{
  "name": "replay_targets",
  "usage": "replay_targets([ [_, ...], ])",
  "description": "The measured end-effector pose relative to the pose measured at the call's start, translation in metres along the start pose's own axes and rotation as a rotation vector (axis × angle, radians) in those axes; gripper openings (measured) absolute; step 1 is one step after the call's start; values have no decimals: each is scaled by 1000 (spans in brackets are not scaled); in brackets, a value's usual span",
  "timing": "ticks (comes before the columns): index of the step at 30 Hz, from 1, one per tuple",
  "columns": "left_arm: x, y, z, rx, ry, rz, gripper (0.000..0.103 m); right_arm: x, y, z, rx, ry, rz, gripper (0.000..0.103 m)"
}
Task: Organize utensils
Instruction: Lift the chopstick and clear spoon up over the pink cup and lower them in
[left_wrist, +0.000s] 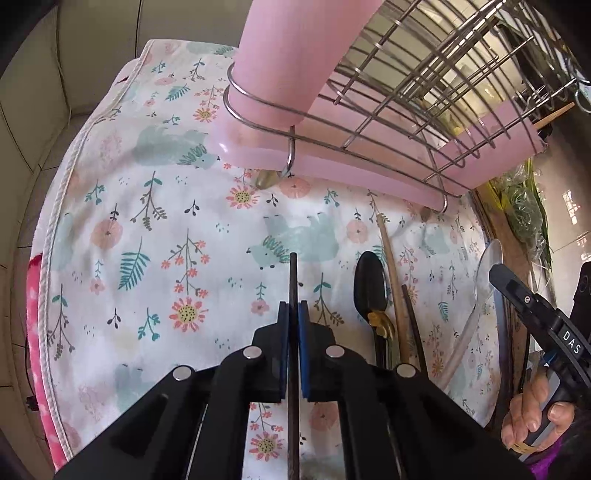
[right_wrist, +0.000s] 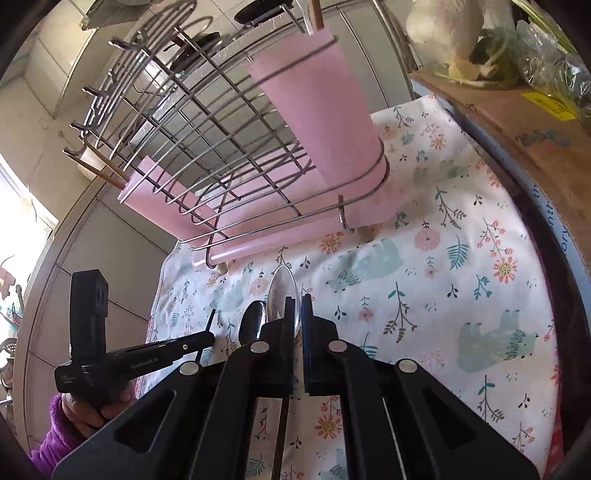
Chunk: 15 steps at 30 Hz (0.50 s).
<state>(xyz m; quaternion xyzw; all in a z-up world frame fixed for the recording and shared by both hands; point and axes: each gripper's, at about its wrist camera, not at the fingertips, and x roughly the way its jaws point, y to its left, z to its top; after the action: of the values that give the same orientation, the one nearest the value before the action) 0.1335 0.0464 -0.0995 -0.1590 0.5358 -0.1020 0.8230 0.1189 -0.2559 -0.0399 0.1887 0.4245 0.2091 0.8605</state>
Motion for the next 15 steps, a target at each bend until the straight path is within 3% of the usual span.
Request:
replay_targets([
  [15, -126, -5, -16, 20, -390, -59, 4, -70, 35, 8, -119, -218, -12, 4],
])
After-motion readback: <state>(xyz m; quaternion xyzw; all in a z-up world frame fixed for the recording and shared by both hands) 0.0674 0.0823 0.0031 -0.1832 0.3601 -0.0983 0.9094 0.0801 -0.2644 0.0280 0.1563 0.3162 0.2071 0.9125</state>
